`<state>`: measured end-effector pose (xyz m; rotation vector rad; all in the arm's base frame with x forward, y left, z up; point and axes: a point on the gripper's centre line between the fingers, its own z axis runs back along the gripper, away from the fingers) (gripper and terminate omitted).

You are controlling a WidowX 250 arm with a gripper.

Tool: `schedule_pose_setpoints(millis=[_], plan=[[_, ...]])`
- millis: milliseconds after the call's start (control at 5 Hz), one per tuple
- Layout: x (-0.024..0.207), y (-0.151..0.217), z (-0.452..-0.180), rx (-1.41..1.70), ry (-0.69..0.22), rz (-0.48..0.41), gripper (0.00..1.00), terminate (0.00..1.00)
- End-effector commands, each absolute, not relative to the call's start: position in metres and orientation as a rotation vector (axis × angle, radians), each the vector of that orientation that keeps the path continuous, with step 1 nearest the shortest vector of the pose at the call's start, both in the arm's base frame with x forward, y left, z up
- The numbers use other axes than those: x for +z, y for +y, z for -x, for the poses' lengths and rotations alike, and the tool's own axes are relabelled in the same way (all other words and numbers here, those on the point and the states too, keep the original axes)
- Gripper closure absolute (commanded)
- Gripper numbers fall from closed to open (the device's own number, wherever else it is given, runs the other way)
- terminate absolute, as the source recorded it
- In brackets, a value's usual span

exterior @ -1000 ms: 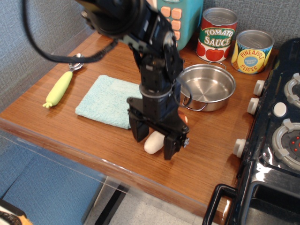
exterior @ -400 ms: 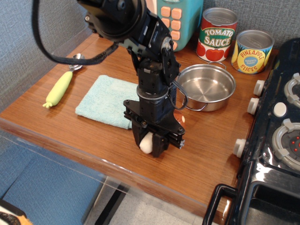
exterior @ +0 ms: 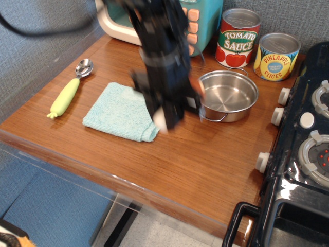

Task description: Put the mushroom above the blue cloth

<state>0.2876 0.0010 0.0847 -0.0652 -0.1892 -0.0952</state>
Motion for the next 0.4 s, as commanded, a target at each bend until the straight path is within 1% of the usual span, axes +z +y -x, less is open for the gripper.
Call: schedule_pose_setpoints(millis=[0,200], plan=[[0.102,0.069,-0.329,0.105,-0.245,0.060,1.00,0.00],[0.089,0.090,-0.344,0.168,-0.236,0.051,1.00,0.00]])
